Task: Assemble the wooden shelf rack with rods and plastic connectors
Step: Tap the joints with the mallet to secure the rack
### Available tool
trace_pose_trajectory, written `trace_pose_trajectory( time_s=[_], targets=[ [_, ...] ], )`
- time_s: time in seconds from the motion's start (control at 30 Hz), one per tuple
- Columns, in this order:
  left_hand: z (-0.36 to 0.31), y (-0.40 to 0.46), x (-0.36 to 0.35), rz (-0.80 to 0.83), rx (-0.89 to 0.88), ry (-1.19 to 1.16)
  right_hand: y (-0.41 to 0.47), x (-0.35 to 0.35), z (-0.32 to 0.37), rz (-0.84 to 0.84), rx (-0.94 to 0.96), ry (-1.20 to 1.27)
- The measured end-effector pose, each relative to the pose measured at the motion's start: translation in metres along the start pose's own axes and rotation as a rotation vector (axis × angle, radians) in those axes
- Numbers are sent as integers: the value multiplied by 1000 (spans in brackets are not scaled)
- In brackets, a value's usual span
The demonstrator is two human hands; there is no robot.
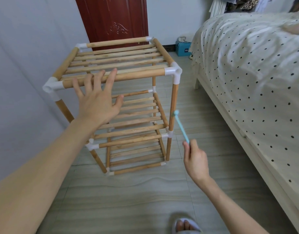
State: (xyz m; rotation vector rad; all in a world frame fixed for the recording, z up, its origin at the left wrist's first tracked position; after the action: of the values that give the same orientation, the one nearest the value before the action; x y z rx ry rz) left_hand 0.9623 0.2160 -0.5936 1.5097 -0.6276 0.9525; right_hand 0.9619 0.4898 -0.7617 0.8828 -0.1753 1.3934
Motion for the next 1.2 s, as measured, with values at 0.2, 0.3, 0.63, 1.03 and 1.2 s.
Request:
trace_pose_trajectory(
  time_s=[0.2, 0.3, 0.63, 1.03, 1.2],
  targets=[
    [-1, -4, 4, 10, 11, 5, -18, -30, -10, 639, -202, -415],
    [-1, -3, 2, -11, 7, 14, -17, -29, 3, 293, -71, -144],
    [-2, -2, 0, -21, 0, 9, -8, -32, -1, 170, -109, -121],
    [-7, 0, 1, -19, 7, 7, -4, -39, 26, 100, 9, -29],
    [-7, -1, 1, -21, -3, 2, -14, -54, -1, 401, -109, -250]
  ],
)
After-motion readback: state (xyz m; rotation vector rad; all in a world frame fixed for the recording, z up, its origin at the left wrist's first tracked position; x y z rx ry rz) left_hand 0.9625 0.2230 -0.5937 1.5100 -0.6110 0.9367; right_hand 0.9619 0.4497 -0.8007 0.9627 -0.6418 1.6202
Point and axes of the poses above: each hand's wrist, its own y-axis towards the middle knuckle, its own x-axis out of the back of the hand, z = x × y, the point moved 2 cm from there along y, towards the middle knuckle, and after that the axes turned 3 degrees about x, right-handed, at the moved point
